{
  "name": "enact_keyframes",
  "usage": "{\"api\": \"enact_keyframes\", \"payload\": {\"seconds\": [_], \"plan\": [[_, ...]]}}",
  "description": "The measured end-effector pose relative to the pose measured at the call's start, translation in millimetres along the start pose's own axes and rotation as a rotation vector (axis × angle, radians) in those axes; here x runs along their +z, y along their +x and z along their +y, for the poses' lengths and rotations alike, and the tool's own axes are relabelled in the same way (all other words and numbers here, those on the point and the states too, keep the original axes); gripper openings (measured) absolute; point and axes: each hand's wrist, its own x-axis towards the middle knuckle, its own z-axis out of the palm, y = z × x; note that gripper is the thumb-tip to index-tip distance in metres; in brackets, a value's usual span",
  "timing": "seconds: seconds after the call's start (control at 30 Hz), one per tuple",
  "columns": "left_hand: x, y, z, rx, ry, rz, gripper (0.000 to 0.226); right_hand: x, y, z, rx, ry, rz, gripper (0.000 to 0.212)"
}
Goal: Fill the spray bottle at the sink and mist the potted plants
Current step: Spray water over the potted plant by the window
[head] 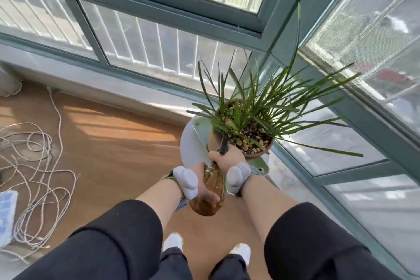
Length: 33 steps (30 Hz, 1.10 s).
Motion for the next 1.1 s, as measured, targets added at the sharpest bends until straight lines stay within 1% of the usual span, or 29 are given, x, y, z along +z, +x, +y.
{"api": "enact_keyframes", "payload": {"seconds": [0.07, 0.13, 0.2, 0.33, 0.47, 0.6, 0.67, 0.73, 0.87, 0.93, 1.1], "plan": [[-4.5, 0.2, -1.1, 0.003, 0.022, 0.006, 0.094, 2.9, 3.2, -0.1, 0.008, 0.035, 0.002, 0.017], [-10.2, 2.3, -2.6, 0.012, 0.059, 0.005, 0.089, 3.8, 6.4, 0.0, 0.002, 0.069, -0.006, 0.021], [-15.0, 2.5, -3.7, 0.019, 0.077, -0.001, 0.089, 4.1, 8.4, 0.2, -0.011, 0.059, -0.015, 0.025], [-20.4, 6.6, -4.1, 0.016, 0.034, -0.004, 0.090, 5.6, 15.2, -2.3, -0.007, 0.091, 0.057, 0.019], [-25.4, 13.5, -4.4, 0.015, 0.002, 0.006, 0.089, 7.2, 20.2, -7.0, 0.020, 0.161, 0.089, 0.022], [-35.7, 20.5, -9.9, 0.036, 0.032, -0.016, 0.091, 7.0, 22.9, -7.0, 0.021, 0.192, 0.092, 0.028], [-40.3, 22.5, -14.0, 0.044, 0.049, -0.034, 0.092, 8.0, 23.7, -8.3, 0.029, 0.196, 0.114, 0.024], [-41.2, 23.4, -16.3, 0.063, 0.013, -0.038, 0.091, 9.5, 24.8, -10.3, 0.045, 0.211, 0.141, 0.022], [-37.3, 23.1, -16.4, 0.089, -0.051, 0.003, 0.083, 12.2, 25.7, -12.7, 0.060, 0.227, 0.148, 0.026], [-37.3, 22.5, -17.5, 0.092, -0.043, 0.004, 0.083, 13.6, 25.3, -11.0, 0.065, 0.239, 0.142, 0.024], [-37.7, 19.1, -19.5, 0.076, 0.054, -0.039, 0.092, 17.7, 23.9, -9.1, 0.081, 0.217, 0.154, 0.015]]}}
